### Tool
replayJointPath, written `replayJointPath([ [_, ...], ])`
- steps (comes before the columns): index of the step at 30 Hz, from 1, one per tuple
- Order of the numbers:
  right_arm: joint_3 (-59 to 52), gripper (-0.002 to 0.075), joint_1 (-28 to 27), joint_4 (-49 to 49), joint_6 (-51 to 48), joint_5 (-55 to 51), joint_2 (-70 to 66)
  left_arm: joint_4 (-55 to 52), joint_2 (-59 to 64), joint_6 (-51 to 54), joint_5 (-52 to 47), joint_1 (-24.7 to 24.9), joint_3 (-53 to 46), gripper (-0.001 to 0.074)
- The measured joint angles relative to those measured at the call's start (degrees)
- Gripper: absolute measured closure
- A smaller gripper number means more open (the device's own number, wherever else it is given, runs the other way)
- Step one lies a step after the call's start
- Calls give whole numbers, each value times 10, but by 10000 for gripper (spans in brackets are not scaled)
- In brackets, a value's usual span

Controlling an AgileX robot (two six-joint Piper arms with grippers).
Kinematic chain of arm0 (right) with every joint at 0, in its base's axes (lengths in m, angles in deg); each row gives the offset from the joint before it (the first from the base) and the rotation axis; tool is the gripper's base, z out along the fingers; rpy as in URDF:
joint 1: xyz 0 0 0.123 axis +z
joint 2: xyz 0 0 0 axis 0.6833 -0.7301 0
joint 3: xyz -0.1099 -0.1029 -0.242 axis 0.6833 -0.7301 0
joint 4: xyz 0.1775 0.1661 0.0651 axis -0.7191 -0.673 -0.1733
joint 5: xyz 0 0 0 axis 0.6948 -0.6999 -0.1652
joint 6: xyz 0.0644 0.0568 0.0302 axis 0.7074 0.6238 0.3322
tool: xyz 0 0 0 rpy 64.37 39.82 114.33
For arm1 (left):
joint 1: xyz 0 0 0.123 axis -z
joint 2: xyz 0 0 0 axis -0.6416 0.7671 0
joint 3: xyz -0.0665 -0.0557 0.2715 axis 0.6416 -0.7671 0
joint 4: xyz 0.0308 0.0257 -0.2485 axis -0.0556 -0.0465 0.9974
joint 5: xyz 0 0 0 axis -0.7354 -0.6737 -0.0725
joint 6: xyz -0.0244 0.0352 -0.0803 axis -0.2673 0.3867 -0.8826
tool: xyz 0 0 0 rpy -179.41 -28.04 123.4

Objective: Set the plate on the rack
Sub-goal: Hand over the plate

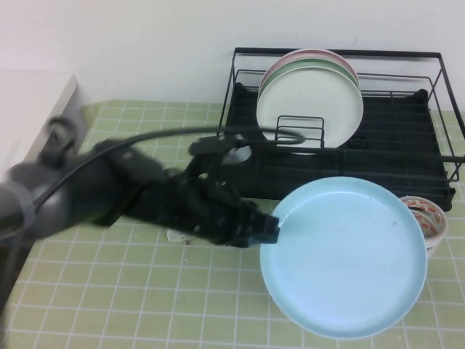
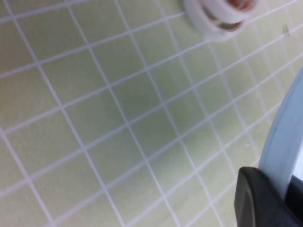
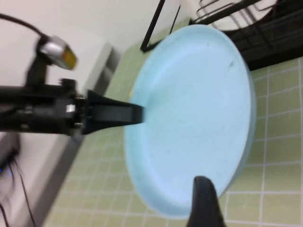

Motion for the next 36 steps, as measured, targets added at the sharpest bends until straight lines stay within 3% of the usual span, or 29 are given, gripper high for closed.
replayJointPath([
  [6, 159, 288, 0, -5, -184, -69, -225, 162, -135, 146, 58, 0, -140, 731],
  [12, 320, 287, 0, -39, -354, -212, -451, 250, -210, 232, 69, 0, -202, 731],
  [17, 416, 287, 17, -44, -407, -281, -604, 282, -223, 254, 77, 0, -212, 731],
  [21, 450, 295, 65, -44, -422, -310, -696, 286, -223, 261, 83, 0, -214, 731],
  [24, 455, 364, 105, -39, -436, -305, -728, 286, -223, 263, 101, 0, -215, 731],
  [28, 455, 568, 135, -39, -445, -259, -736, 289, -223, 265, 132, 0, -215, 729],
  [29, 455, 567, 137, -40, -448, -245, -736, 290, -223, 265, 136, 0, -215, 725],
  [32, 456, 573, 137, -40, -474, -225, -736, 292, -224, 266, 140, 0, -215, 667],
  [36, 463, 574, 137, -40, -512, -222, -736, 292, -224, 266, 154, 0, -215, 438],
])
